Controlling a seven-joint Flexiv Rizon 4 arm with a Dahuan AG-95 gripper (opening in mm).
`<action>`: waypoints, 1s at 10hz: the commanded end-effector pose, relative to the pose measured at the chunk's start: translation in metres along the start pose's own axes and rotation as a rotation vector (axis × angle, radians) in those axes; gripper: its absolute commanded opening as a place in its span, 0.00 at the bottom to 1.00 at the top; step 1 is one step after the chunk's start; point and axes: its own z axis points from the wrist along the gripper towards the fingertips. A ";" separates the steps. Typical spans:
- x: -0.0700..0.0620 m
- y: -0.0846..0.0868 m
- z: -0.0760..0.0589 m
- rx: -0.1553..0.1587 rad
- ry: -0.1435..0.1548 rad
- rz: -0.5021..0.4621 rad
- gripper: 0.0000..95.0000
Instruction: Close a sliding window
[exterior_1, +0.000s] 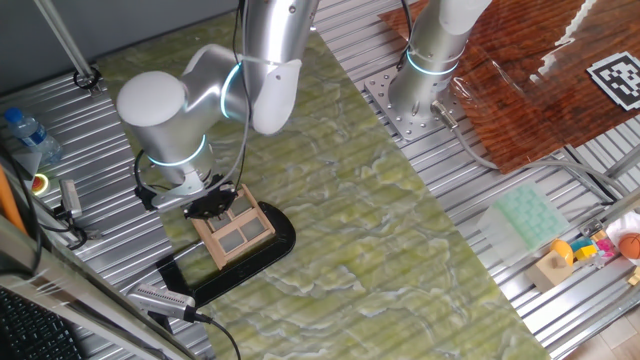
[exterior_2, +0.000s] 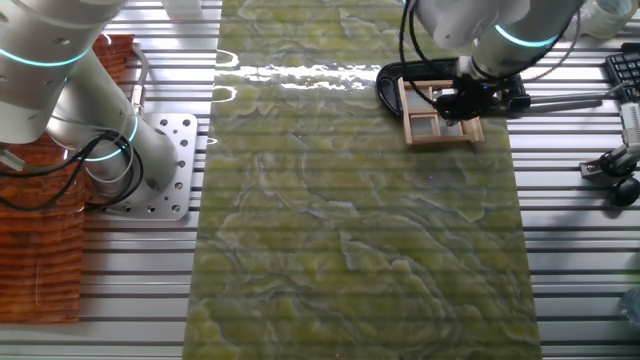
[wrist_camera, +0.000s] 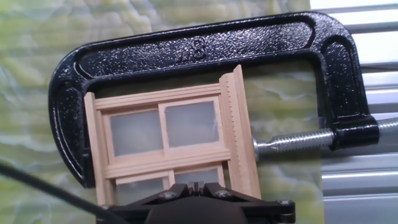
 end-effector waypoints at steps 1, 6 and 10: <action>0.002 0.002 0.001 0.005 -0.004 0.004 0.00; 0.006 0.011 0.007 0.000 -0.008 0.010 0.00; 0.007 0.017 0.008 -0.001 -0.012 0.020 0.00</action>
